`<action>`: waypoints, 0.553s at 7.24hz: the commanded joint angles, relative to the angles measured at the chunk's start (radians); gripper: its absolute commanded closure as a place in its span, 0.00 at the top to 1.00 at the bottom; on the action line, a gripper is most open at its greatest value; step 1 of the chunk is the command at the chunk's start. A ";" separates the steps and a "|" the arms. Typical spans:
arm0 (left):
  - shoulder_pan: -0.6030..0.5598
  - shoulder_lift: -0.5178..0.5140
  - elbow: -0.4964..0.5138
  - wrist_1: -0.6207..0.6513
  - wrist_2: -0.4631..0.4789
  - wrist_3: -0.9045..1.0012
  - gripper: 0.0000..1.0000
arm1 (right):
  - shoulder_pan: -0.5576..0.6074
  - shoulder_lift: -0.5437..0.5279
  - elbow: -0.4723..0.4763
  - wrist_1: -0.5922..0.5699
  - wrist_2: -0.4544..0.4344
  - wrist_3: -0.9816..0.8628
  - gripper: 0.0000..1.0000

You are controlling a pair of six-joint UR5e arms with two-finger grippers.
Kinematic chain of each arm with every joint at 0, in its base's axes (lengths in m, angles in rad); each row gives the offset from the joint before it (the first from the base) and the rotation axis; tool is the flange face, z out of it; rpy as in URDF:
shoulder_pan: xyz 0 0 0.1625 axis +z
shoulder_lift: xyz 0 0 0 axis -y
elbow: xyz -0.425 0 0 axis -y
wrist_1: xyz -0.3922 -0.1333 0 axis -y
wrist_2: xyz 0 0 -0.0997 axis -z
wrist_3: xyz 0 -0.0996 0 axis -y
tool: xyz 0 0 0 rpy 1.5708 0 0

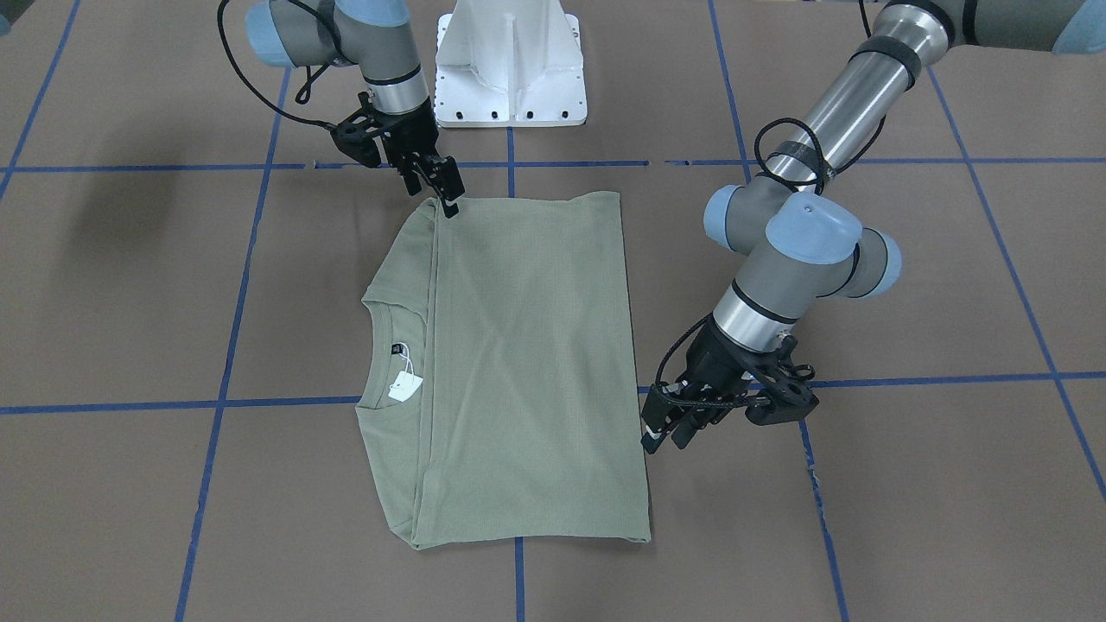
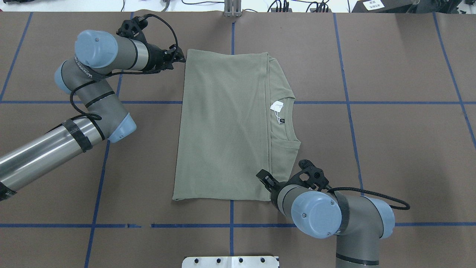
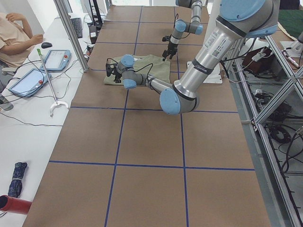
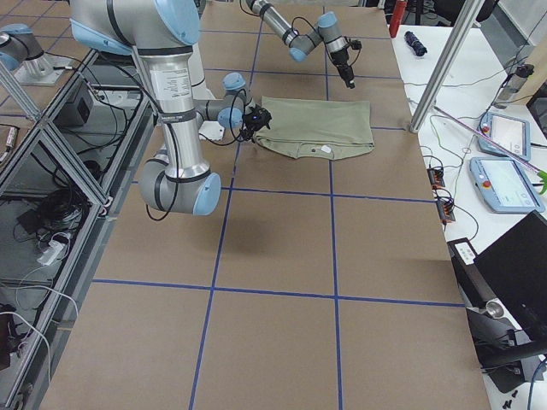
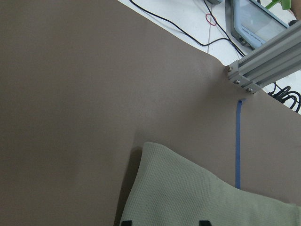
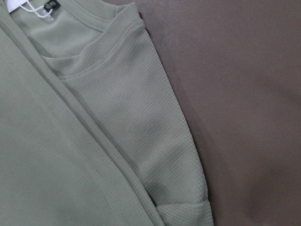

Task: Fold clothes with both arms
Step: 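Release the shirt and move the left gripper to its near edge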

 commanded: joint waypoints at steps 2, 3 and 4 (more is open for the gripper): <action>-0.001 0.002 -0.006 0.000 -0.001 0.000 0.56 | -0.003 0.004 -0.011 0.000 0.003 0.000 0.95; -0.001 0.002 -0.006 0.000 -0.001 0.000 0.56 | -0.001 0.010 -0.010 -0.003 0.003 0.001 0.66; -0.001 0.004 -0.013 0.002 -0.001 0.000 0.56 | -0.003 0.010 -0.017 -0.012 0.003 0.001 0.59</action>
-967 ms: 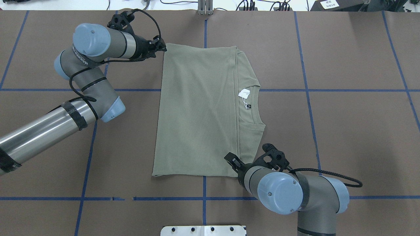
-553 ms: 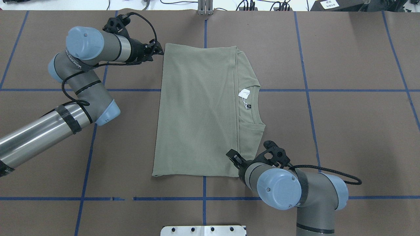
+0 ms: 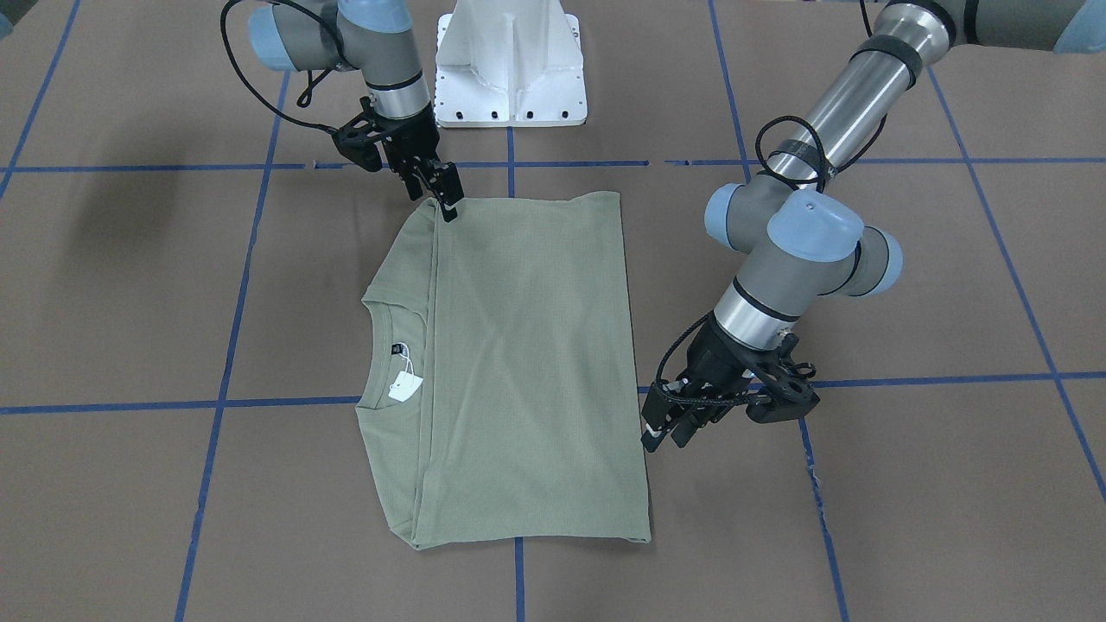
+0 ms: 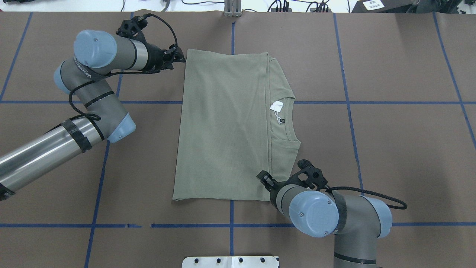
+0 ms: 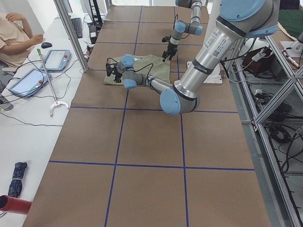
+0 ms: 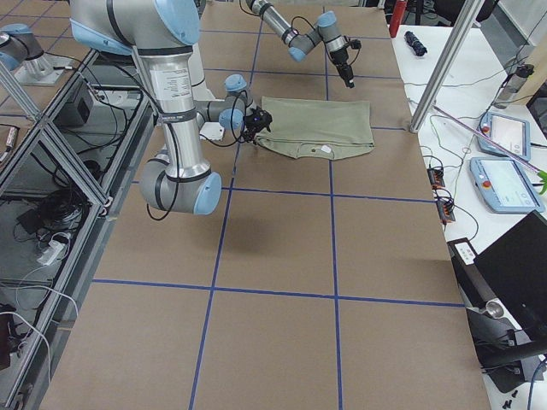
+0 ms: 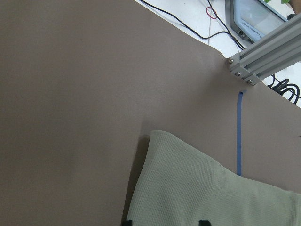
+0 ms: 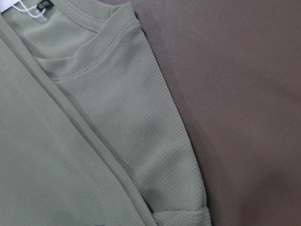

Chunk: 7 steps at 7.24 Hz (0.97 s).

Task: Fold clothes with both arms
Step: 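Release the shirt and move the left gripper to its near edge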

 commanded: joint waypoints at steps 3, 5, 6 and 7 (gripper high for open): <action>0.000 0.007 -0.006 -0.002 0.000 0.000 0.56 | -0.001 0.004 0.004 -0.008 0.006 0.000 0.00; 0.003 0.013 -0.007 -0.002 0.000 -0.005 0.56 | 0.001 0.004 0.013 -0.006 0.008 0.000 0.00; 0.017 0.057 -0.080 0.001 0.000 -0.015 0.56 | 0.004 0.002 0.042 -0.008 0.008 0.000 0.00; 0.046 0.160 -0.196 0.007 0.001 -0.108 0.56 | 0.004 -0.002 0.054 -0.008 0.009 0.000 0.00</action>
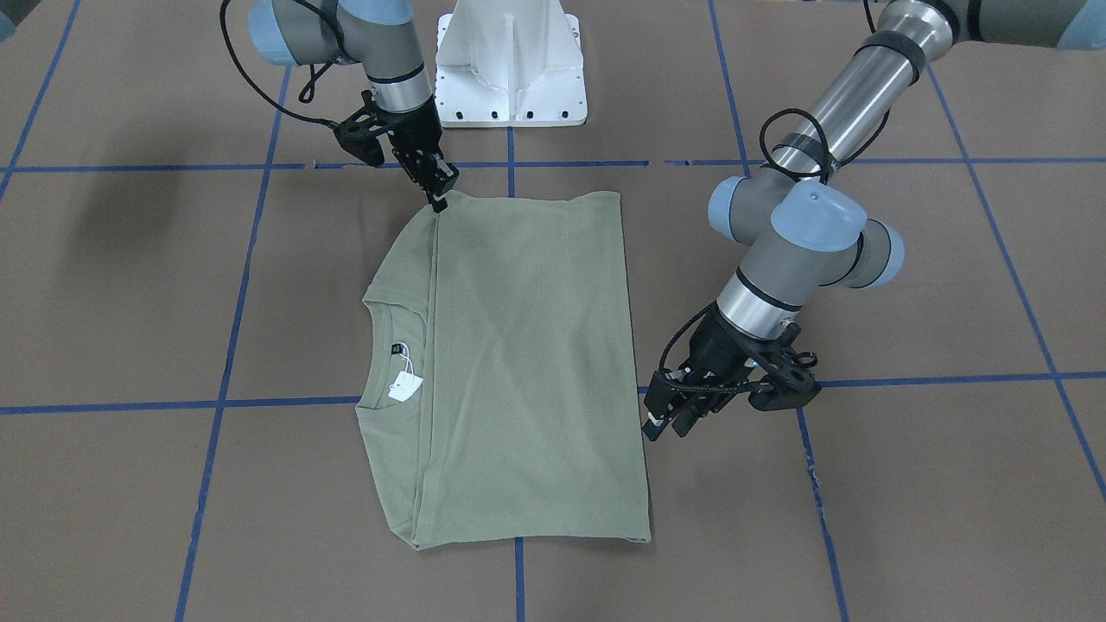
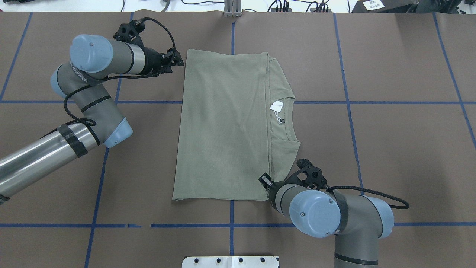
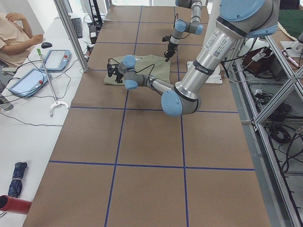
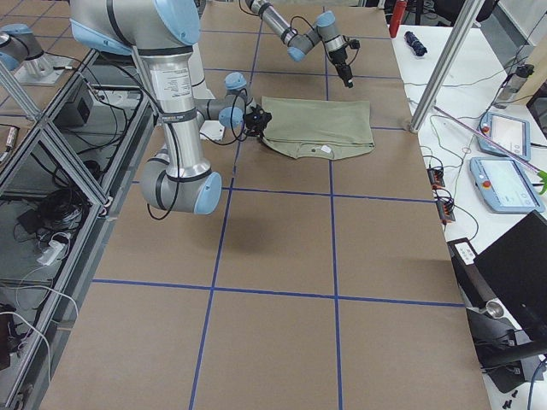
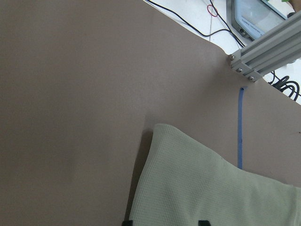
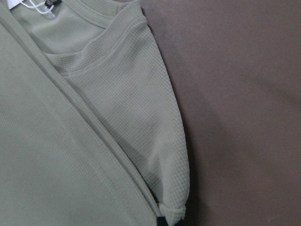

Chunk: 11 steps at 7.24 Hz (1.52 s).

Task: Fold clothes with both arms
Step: 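Release the shirt and move the left gripper to its near edge, then grasp the near edge of the shirt with both grippers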

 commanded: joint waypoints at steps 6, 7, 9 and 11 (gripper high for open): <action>0.491 0.356 -0.647 0.435 0.265 -0.419 0.54 | 0.006 -0.033 0.052 0.000 0.001 0.000 0.00; 0.521 0.381 -0.646 0.435 0.289 -0.421 0.53 | 0.006 -0.035 0.052 0.000 0.001 0.000 0.00; 0.526 0.401 -0.646 0.437 0.290 -0.421 0.53 | 0.006 -0.035 0.052 0.001 0.001 0.000 0.00; 0.545 0.399 -0.641 0.437 0.288 -0.439 0.51 | 0.006 -0.035 0.052 0.001 0.001 -0.002 0.00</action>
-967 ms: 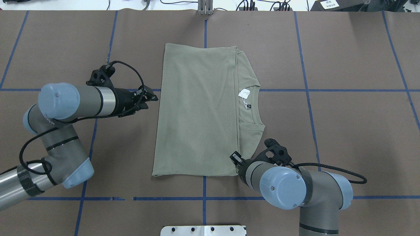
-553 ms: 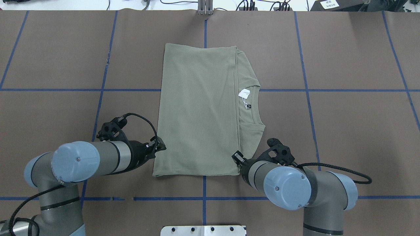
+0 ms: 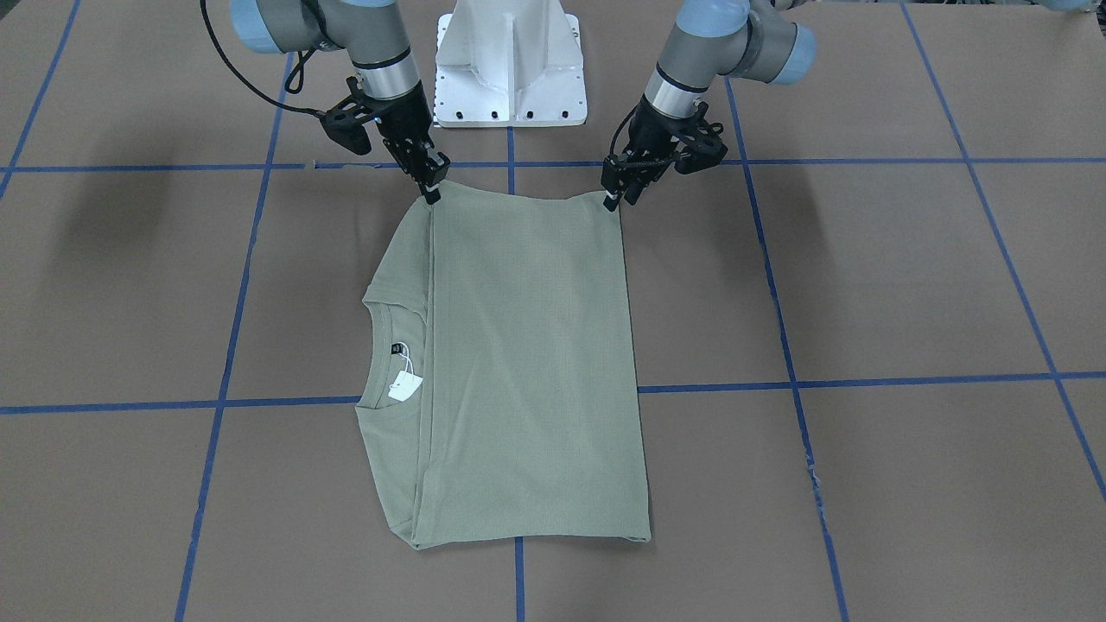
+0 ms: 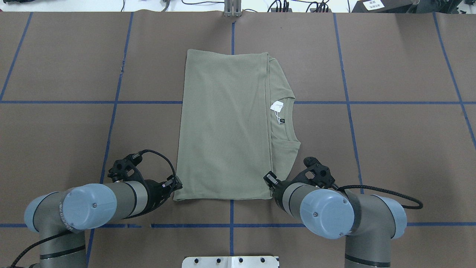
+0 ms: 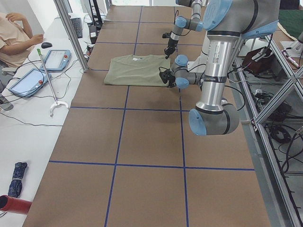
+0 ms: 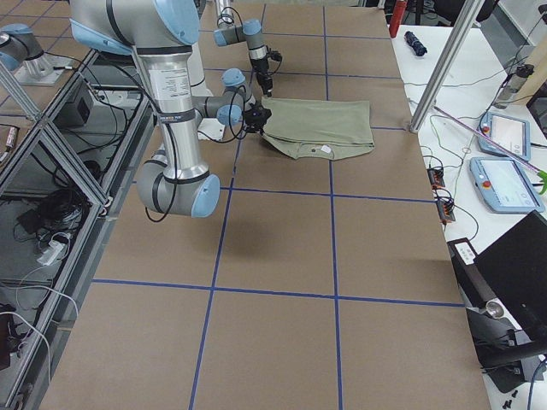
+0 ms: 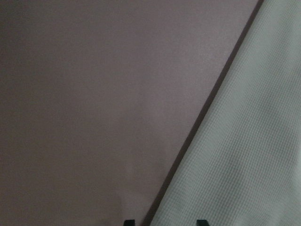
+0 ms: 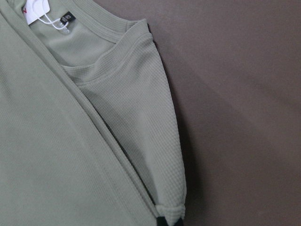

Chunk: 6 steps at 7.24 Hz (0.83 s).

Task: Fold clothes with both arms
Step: 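Grasp the near edge of the shirt with both grippers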

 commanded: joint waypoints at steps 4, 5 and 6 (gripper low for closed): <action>0.031 -0.005 0.004 0.000 0.000 -0.011 0.06 | 0.000 0.000 0.002 -0.001 0.000 -0.001 0.00; 0.024 -0.005 -0.008 0.002 0.000 -0.011 0.00 | 0.000 0.000 0.002 -0.001 0.000 -0.001 0.00; 0.026 0.000 -0.019 0.002 0.000 -0.010 0.00 | 0.000 0.000 0.000 -0.001 0.000 -0.001 0.00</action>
